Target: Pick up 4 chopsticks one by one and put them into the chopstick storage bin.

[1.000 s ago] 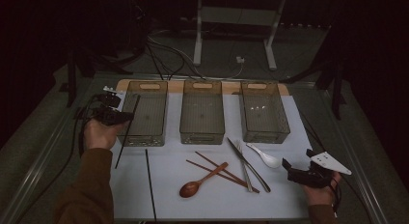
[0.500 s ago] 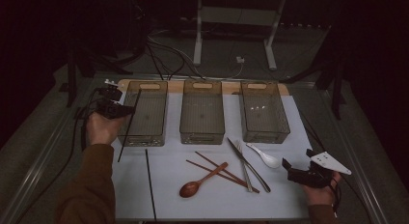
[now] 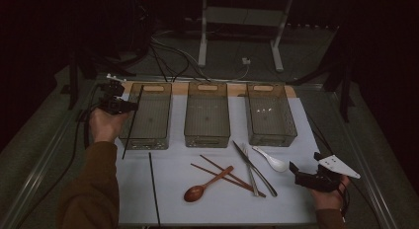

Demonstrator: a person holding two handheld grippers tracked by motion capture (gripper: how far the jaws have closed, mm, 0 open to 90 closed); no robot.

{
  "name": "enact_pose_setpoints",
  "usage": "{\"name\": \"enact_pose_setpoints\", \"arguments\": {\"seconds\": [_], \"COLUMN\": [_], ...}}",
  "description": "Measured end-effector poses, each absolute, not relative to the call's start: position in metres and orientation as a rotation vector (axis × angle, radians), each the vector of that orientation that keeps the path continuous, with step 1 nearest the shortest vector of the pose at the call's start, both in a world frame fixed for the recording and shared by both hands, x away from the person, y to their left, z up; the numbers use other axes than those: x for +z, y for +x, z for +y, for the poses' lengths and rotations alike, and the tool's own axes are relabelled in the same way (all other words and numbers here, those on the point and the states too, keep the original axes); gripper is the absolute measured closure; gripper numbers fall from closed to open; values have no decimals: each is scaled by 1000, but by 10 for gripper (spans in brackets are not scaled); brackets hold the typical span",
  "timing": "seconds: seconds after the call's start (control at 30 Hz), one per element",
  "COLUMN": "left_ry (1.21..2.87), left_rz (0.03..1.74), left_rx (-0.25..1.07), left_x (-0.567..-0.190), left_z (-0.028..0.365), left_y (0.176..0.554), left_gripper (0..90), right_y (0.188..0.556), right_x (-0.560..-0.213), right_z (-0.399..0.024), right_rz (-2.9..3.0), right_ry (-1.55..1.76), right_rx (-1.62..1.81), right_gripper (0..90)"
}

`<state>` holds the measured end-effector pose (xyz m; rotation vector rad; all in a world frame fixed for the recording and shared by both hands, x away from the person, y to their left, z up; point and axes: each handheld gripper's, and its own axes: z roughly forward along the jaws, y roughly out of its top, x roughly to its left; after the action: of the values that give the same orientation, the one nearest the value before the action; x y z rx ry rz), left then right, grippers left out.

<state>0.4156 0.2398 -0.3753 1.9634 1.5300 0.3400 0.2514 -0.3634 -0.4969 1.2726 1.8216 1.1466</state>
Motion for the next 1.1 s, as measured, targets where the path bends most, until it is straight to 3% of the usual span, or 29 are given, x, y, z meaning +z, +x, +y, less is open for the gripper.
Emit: {"name": "enact_pose_setpoints", "arguments": {"seconds": [1.1], "left_ry": [1962], "left_rz": [1563], "left_rx": [313], "left_x": [-367], "left_z": [232], "left_y": [455], "left_gripper": [875], "right_y": [252], "right_x": [-498], "right_z": [-366], "right_rz": [1817], "right_ry": [1286], "right_rx": [1148], "right_gripper": [0]}}
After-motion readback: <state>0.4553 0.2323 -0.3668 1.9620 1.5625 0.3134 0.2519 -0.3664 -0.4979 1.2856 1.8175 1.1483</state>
